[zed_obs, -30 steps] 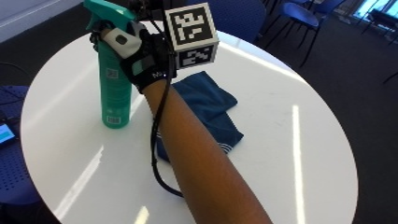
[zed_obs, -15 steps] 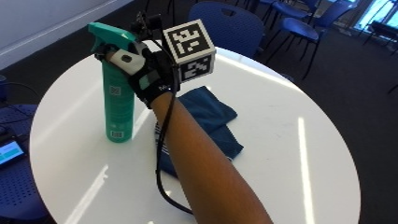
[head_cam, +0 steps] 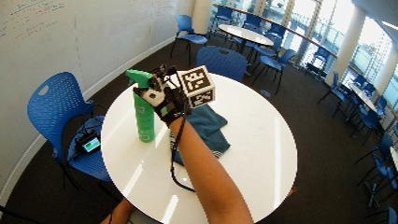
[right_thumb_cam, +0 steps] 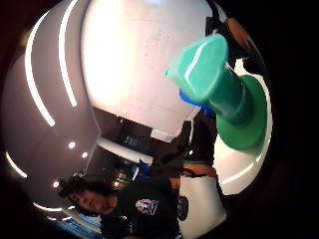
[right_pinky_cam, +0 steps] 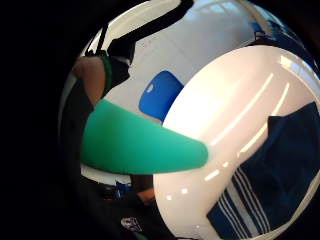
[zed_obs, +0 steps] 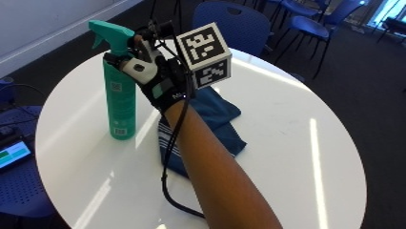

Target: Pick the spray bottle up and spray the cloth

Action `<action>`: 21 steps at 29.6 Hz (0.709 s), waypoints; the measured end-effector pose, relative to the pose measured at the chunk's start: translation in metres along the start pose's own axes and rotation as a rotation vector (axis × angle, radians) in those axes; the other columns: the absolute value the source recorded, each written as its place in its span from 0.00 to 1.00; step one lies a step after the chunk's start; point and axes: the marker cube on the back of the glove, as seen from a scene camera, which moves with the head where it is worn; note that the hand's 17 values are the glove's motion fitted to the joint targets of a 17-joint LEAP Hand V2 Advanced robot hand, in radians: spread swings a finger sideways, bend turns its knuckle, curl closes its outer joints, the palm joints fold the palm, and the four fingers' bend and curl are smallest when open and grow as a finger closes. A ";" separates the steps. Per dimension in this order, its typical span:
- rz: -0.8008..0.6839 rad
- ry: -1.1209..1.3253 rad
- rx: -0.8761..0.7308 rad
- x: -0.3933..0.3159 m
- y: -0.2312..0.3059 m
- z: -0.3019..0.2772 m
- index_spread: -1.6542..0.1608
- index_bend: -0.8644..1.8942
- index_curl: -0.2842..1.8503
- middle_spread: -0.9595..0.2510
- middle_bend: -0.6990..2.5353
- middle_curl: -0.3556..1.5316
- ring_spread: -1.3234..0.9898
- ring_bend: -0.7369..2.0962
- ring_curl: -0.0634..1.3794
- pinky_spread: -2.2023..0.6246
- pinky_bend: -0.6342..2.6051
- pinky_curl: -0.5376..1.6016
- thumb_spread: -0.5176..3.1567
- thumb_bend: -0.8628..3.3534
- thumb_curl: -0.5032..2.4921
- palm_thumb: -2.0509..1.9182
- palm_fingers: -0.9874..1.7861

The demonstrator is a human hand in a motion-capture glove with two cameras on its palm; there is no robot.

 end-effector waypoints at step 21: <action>-0.202 0.104 0.093 -0.075 0.114 -0.021 0.70 0.38 0.30 0.72 0.28 0.38 0.53 0.38 0.28 0.85 0.28 0.41 0.41 0.20 0.37 0.71 0.58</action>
